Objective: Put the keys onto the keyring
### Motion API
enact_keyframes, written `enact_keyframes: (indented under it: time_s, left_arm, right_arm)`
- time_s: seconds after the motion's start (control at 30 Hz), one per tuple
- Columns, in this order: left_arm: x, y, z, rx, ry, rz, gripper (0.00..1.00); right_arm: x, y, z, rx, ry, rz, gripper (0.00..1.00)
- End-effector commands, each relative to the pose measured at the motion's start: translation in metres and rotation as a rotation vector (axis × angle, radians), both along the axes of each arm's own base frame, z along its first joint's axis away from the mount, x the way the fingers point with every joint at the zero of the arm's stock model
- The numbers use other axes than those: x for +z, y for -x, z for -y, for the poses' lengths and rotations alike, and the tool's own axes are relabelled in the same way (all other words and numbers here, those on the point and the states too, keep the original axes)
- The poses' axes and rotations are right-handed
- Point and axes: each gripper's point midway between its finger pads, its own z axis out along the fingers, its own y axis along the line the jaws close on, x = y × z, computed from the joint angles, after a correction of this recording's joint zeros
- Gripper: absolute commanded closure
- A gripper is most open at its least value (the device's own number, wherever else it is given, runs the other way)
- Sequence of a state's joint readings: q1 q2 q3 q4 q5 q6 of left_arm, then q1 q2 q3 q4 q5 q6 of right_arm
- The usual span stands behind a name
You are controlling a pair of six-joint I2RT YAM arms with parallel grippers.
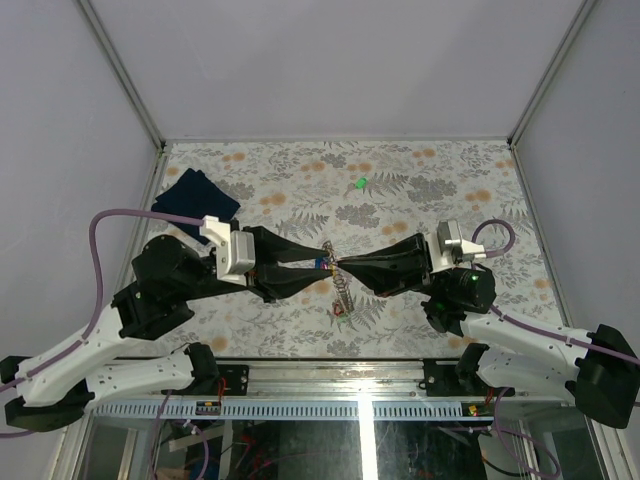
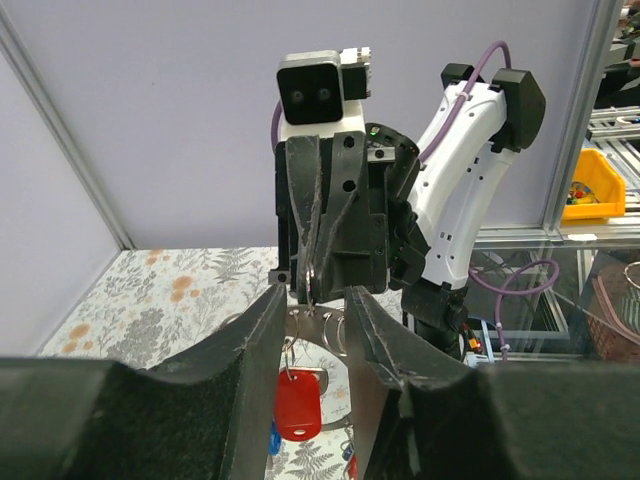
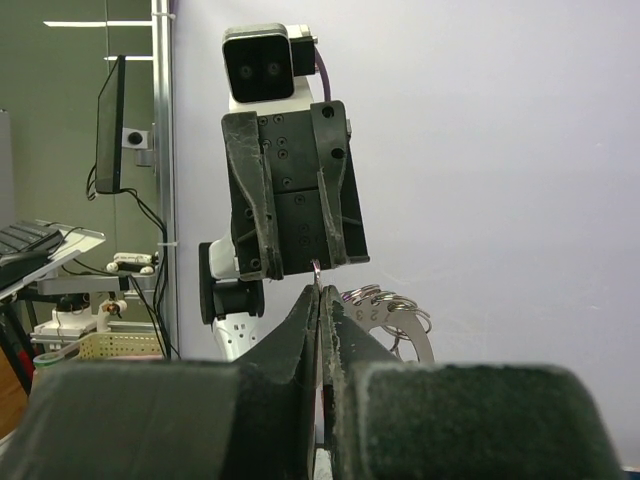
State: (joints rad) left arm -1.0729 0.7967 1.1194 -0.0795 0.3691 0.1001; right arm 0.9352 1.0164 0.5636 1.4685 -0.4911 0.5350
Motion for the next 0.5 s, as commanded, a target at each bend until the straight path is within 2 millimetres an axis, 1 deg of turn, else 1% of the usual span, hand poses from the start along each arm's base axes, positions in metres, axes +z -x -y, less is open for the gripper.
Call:
enact_keyframes:
  time_s: [0.0,0.2,0.37,0.47]
  left_arm:
    - [0.017,0.009,0.005,-0.060,0.058,0.032,0.70]
    - [0.012,0.010,0.012,-0.086,0.037,0.028,0.73]
    - [0.009,0.008,0.015,-0.080,0.023,0.021,0.76]
    - [0.008,0.007,0.015,-0.076,0.023,0.019,0.86]
  right_arm:
    - [0.040,0.017,0.022,-0.009,-0.124,0.095,1.00]
    - [0.041,0.018,0.024,-0.013,-0.125,0.104,1.00]
    - [0.043,0.020,0.025,-0.017,-0.124,0.112,1.00]
    - [0.043,0.020,0.025,-0.019,-0.116,0.117,1.00]
